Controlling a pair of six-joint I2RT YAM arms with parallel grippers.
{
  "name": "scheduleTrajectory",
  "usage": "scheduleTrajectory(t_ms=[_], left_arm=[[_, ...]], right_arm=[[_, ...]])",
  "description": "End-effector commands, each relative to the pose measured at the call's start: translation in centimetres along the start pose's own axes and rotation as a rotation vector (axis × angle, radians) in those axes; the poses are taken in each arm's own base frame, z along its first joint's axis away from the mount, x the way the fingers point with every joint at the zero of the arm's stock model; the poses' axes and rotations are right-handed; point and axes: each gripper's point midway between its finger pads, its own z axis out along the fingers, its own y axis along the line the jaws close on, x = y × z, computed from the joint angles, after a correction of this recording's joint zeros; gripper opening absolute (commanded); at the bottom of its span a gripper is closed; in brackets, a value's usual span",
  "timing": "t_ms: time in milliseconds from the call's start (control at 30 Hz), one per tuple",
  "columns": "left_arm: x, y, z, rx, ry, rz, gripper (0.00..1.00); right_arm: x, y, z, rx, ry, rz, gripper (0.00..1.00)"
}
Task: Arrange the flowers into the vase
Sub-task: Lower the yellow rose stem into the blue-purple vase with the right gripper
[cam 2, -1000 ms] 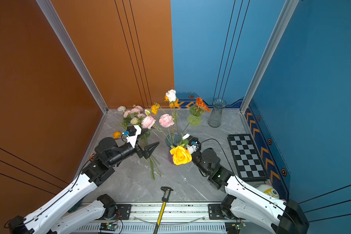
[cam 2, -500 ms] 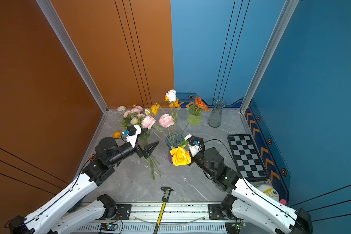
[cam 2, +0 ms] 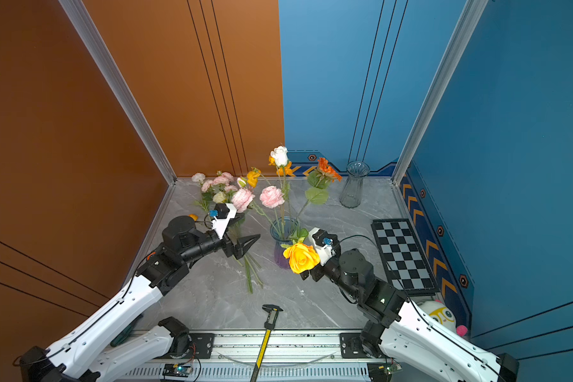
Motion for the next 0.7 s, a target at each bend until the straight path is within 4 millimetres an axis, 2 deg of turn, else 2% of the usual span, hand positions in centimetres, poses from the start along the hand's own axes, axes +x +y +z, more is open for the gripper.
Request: scheduleTrajectory(t_ms=[0,167,333,467,600,667], left_arm=[[1.2,-1.9,-1.3,0.085,0.068,0.017,0.98],[4.0,-3.5,-2.8,0.141,0.181,-0.037,0.98],[6.1,-4.4,-4.0,0.146,0.212,-0.097,0.98],[5.8,-4.4,-4.0,0.128,0.202,-0.073,0.98],[5.3,-3.4,-3.6,0.089,0.208,-0.075,0.98],[5.2,-3.0,-3.5,0.064,0.210,-0.080,0.98]], right_arm=[[3.0,-0.6,-0.8,0.034,0.087,0.046,1.00],[3.9,-0.6,-2.2,0.045,0.065,0.133,1.00],[7.8,-1.5,-1.7,0.133,0.171,0.213,1.00],[10.4,-0.4,-0.1,0.122,0.248,0.234,1.00],[11.1,0.4,1.1,0.121,0.163,0.272,1.00],[11.1,0.2,1.2,0.144,0.107,0.292,1.00]])
